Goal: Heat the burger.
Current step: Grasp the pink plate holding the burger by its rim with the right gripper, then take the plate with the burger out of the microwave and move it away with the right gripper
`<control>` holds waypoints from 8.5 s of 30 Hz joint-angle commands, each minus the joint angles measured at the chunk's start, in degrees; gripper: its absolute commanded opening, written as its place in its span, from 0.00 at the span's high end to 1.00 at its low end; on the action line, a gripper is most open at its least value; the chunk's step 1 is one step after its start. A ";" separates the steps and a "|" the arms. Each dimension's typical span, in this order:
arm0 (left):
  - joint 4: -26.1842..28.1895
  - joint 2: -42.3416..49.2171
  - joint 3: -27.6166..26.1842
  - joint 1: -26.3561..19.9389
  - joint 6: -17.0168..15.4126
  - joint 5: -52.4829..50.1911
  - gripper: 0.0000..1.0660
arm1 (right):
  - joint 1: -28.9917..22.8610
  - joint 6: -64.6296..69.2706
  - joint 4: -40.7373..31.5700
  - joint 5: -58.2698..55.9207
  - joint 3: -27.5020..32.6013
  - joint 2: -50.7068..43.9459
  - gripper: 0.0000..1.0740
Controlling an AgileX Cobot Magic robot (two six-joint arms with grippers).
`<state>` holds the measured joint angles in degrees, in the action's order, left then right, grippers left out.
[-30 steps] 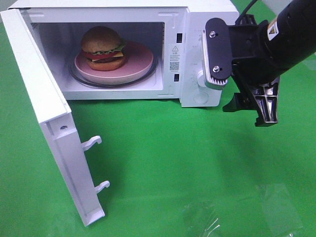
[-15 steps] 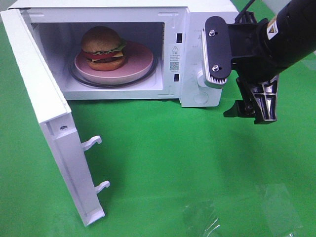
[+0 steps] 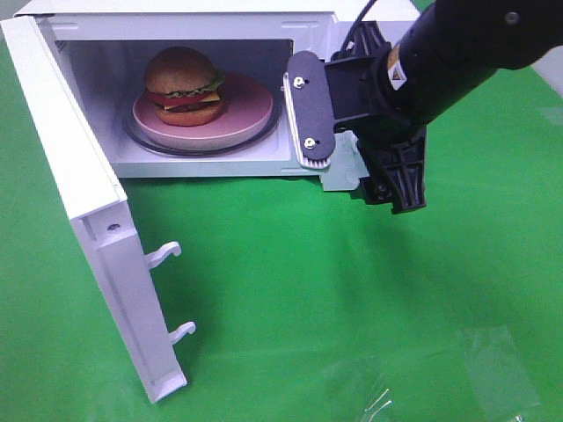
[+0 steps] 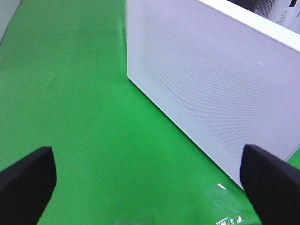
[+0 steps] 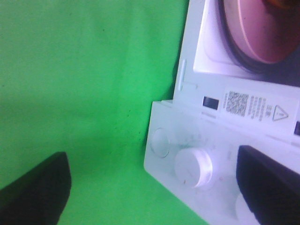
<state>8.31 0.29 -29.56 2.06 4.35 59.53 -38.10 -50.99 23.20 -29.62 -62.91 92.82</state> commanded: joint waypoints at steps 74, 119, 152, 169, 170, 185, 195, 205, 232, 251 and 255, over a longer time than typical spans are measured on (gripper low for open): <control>-0.23 0.40 0.17 -0.11 -0.11 -0.46 0.06 | 0.29 4.70 0.40 19.19 -40.11 42.57 0.26; -0.52 0.40 0.17 -0.17 -0.11 -0.46 0.06 | -1.15 -2.46 -22.63 16.44 -43.26 44.40 0.31; -0.57 0.40 0.17 -0.17 -0.11 -0.46 0.06 | 0.86 -2.35 -25.04 19.48 -42.40 47.50 0.51; -0.57 0.40 0.17 -0.17 -0.11 -0.46 0.06 | 0.17 -3.04 -23.20 15.70 -42.46 46.98 1.00; -0.57 0.40 0.17 -0.17 -0.11 -0.46 0.06 | -0.29 -3.04 -23.20 15.30 -42.46 46.75 1.00; -0.57 0.40 0.17 -0.17 -0.11 -0.46 0.06 | -0.52 -3.15 -18.22 8.54 -42.46 44.52 1.00; -0.63 0.40 0.17 -0.17 -0.11 -0.46 0.06 | -0.52 -11.57 -17.65 11.46 -37.18 41.14 1.00; -0.63 0.40 0.17 -0.17 -0.11 -0.46 0.06 | -0.46 -22.40 -21.20 19.88 -25.04 34.49 1.00; -0.57 0.40 0.17 -0.17 -0.11 -0.46 0.06 | -2.06 -29.74 -33.06 25.38 -10.77 22.86 1.00; -0.63 0.40 0.17 -0.17 -0.11 -0.46 0.06 | -2.52 -39.94 -39.94 26.53 -2.75 15.41 1.00; -0.63 0.40 0.17 -0.17 -0.11 -0.46 0.06 | -2.52 -42.00 -41.02 26.53 -1.60 14.04 1.00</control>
<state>7.85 0.29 -29.56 2.06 4.35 59.53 -41.37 -90.87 -16.33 -7.33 -64.80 109.72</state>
